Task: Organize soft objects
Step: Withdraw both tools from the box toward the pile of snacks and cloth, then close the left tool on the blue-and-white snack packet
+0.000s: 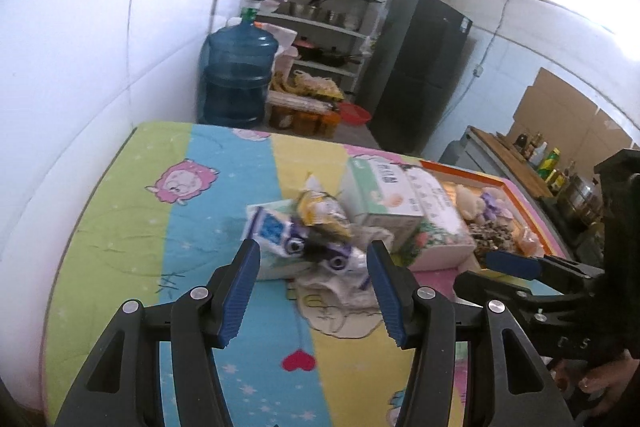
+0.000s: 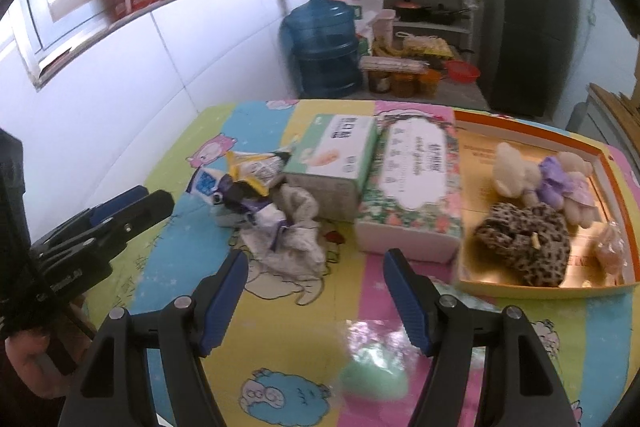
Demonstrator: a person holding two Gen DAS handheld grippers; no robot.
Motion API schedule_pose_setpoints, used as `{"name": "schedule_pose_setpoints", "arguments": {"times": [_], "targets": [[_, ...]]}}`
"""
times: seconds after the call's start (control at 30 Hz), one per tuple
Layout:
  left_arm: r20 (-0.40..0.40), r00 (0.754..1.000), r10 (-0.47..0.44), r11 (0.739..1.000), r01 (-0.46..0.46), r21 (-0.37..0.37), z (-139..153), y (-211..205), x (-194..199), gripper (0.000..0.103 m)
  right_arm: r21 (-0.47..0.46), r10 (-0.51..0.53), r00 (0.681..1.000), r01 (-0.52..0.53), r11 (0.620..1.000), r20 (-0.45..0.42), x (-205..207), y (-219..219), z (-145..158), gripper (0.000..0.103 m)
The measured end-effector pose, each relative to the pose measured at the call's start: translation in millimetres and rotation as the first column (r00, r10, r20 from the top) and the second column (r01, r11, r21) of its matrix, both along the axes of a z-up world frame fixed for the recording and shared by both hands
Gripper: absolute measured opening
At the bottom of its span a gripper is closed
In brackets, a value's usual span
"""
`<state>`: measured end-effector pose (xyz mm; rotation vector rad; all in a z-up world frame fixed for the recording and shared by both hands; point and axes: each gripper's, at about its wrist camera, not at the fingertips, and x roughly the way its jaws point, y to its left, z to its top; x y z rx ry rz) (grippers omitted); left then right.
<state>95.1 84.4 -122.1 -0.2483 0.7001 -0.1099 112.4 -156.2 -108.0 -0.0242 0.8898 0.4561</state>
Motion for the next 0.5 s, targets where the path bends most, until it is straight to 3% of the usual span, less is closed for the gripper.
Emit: {"name": "schedule_pose_setpoints", "arguments": {"times": [0.27,0.5], "targets": [[-0.026,1.0,0.007,1.0,-0.007,-0.002,-17,15,22,0.057,-0.024,0.006,1.0,-0.007,1.0,-0.017,1,11,-5,0.07],[-0.017,0.998,-0.054,0.998,0.054,-0.03,-33,19,48,0.057,-0.047,-0.018,0.999,0.016,0.999,-0.033,2,5,-7,0.07]]}}
